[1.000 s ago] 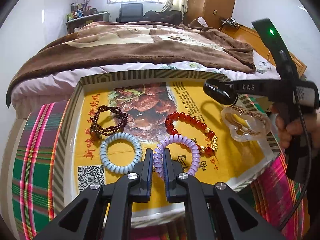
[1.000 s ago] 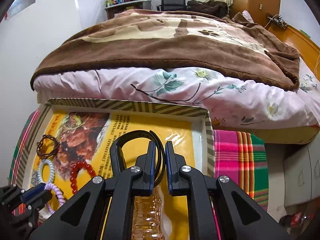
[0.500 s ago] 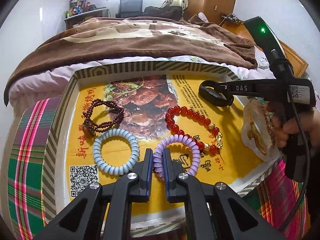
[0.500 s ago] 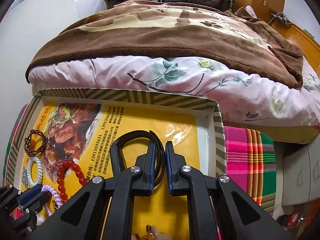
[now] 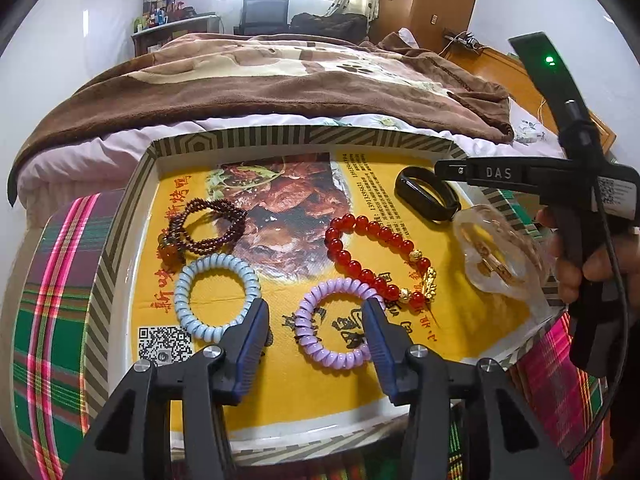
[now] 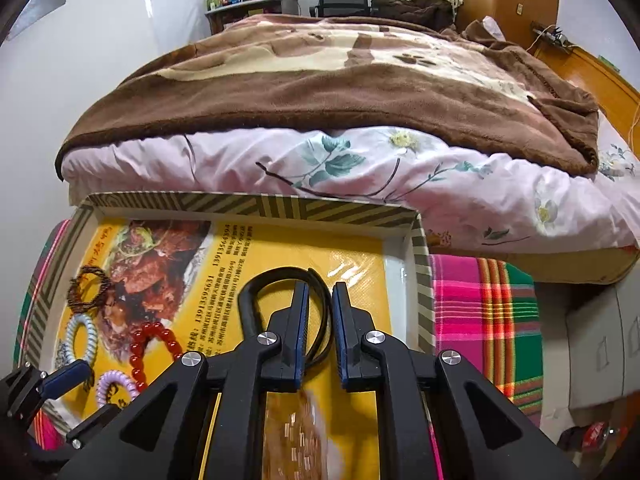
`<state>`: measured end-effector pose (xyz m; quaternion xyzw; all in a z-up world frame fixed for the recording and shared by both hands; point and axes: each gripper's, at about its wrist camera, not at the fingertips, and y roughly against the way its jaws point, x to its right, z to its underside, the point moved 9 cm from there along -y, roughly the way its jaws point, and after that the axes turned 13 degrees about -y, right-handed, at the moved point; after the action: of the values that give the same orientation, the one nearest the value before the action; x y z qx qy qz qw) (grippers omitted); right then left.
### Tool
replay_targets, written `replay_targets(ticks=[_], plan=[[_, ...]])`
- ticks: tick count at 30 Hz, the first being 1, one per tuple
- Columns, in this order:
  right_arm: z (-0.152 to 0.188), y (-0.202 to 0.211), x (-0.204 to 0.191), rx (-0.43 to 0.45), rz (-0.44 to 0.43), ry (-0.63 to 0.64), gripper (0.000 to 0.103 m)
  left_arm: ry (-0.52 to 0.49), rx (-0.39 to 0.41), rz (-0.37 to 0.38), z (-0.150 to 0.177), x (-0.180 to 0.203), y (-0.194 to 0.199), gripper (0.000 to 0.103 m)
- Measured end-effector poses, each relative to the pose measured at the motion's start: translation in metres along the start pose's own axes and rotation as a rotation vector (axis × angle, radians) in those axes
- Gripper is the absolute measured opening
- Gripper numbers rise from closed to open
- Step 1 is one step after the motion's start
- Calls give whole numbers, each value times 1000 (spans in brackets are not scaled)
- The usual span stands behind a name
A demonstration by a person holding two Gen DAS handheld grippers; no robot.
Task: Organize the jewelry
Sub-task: 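Open the left gripper to drop the lilac coil while the right releases the black band, then grasp the black cord necklace with pink bead and tag using the right gripper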
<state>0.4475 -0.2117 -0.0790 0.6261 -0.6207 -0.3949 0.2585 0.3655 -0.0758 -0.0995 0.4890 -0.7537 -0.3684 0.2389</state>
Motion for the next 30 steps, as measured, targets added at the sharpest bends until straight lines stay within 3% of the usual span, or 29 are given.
replay_targets(ticks=[3,9,13,22,30], plan=[[-1,14,-2,29,-16,-6,13,8,11,-5,-1,-1,7,57],[2,52,-10,98,-49,-7,15,11,40,-23,0,1,31,63],[9,73,-13,130,-56,3,29,9,74,-37,2,3,56,65],[33,120,-14,182,-88,-9,30,7,120,-62,17,11,104,69],[61,153,-12,240,-53,5,30,9,144,-86,37,16,133,71]])
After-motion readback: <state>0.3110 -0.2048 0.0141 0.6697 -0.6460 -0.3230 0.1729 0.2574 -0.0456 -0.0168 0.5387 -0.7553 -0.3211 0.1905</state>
